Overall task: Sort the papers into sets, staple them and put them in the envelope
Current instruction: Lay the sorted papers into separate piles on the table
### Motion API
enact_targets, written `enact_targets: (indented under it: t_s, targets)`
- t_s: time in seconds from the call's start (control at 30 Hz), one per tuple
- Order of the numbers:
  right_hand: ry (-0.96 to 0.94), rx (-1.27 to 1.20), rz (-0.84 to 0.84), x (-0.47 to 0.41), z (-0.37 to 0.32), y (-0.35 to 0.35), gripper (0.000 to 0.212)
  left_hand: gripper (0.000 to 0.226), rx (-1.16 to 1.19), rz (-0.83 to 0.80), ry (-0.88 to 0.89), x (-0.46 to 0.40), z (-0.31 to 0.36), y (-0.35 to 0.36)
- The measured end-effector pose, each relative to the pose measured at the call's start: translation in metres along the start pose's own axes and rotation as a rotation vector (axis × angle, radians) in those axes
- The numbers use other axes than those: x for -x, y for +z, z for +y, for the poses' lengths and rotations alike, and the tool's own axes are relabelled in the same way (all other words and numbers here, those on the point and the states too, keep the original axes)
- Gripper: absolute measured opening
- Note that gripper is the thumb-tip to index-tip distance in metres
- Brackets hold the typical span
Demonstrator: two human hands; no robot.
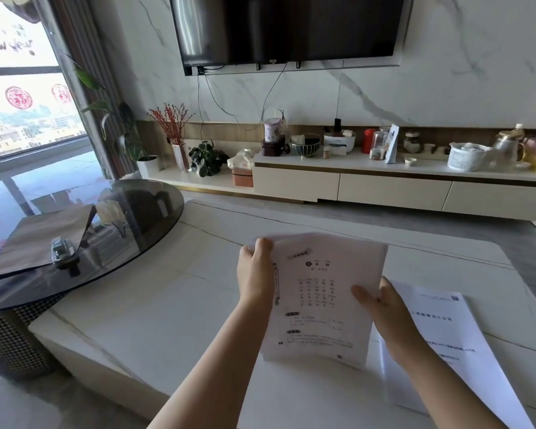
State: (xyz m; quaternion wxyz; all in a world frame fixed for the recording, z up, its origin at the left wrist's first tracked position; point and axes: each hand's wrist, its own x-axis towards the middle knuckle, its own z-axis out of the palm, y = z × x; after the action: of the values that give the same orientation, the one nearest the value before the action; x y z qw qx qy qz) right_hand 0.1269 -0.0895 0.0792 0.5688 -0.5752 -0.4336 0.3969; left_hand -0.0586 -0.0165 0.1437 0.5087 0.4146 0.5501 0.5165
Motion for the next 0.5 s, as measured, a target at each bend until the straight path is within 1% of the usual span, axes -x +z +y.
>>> enact_targets:
  t_s: [0.03,0.1,0.13,0.17,0.27,0.33,0.4,0.43,0.5]
  targets:
    - [0.003,0.000,-0.012,0.001,0.002,0.000,0.022,0.027,0.018,-0.026,-0.001,0.001,-0.001,-0.002]
    - [-0.001,-0.007,-0.026,0.004,0.006,-0.001,0.023,0.048,0.023,-0.061,0.010,0.004,-0.003,-0.007]
    - [-0.005,-0.012,-0.026,0.005,0.008,-0.001,0.024,0.055,0.030,-0.047,0.019,0.004,-0.002,-0.008]
    - [-0.010,-0.012,-0.027,0.005,0.010,-0.001,0.025,0.057,0.048,-0.018,0.023,0.005,-0.001,-0.008]
    - [-0.024,0.012,-0.042,0.004,0.009,0.000,0.025,0.045,0.084,0.048,0.013,-0.001,0.007,-0.003]
    - [-0.027,0.022,-0.045,0.002,0.009,0.001,0.025,0.031,0.026,0.071,0.019,-0.004,0.010,0.003]
    - [-0.032,0.032,-0.027,0.000,0.012,0.000,0.027,0.022,-0.015,0.072,0.029,-0.008,0.010,0.005]
    - [-0.035,0.036,-0.018,-0.002,0.015,-0.001,0.028,0.024,-0.010,0.034,0.045,-0.009,0.010,0.004]
    - [-0.029,0.029,-0.008,-0.004,0.019,-0.004,0.028,0.038,0.007,-0.123,0.083,-0.009,0.001,-0.006]
